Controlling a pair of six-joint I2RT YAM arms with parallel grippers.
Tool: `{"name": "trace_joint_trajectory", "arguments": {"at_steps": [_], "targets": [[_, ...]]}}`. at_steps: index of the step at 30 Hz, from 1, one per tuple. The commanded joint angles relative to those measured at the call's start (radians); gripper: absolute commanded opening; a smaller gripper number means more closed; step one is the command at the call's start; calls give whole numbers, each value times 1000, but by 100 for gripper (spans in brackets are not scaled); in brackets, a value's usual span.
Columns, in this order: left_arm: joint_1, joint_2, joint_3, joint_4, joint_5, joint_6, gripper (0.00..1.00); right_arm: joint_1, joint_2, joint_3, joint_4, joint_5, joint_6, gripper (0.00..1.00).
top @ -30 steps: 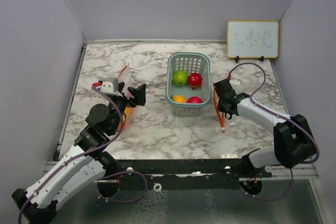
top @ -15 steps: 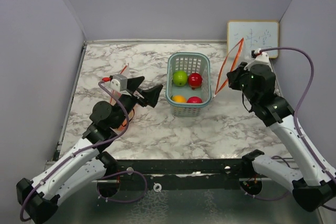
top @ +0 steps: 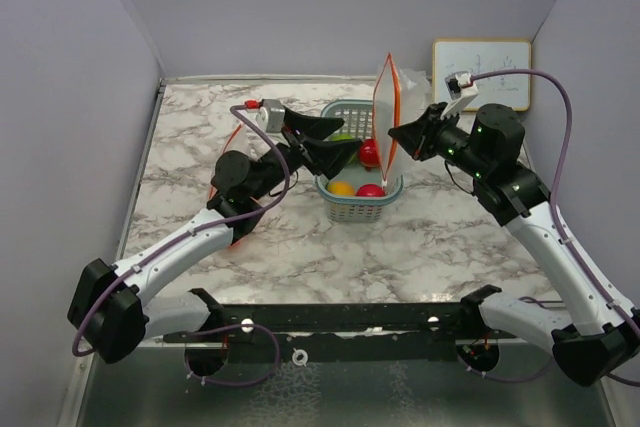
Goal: Place the food in the zip-top bag and seal the zipper
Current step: Open the zipper of the food storage bag.
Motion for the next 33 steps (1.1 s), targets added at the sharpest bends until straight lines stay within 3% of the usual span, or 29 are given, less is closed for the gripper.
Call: {"name": "trace_joint_trajectory", "arguments": {"at_steps": [1,6,19,21,22,24,29,33], "targets": [[-1,61,44,162,42,-91,77,7,-3,6,63,-95,-1,1],[-17,200,96,197,40,-140,72,15,-3,-10,67,-124,-5,1],[-26,332,155,212,-26,-154,56,20,-46,-18,51,-174,-43,1],[-26,353,170,197,-20,-147,46,20,-47,-15,41,-184,-47,1],[-27,360,178,182,-14,-140,34,20,-52,-15,37,-178,-47,1],[-26,359,190,123,-10,-100,3,20,-66,-12,29,-155,-51,1],[-25,196,210,-196,-187,97,0,20,-81,45,-24,-34,-54,1],[-25,18,279,-558,-389,241,0,19,-66,94,-41,83,-46,1]]}}
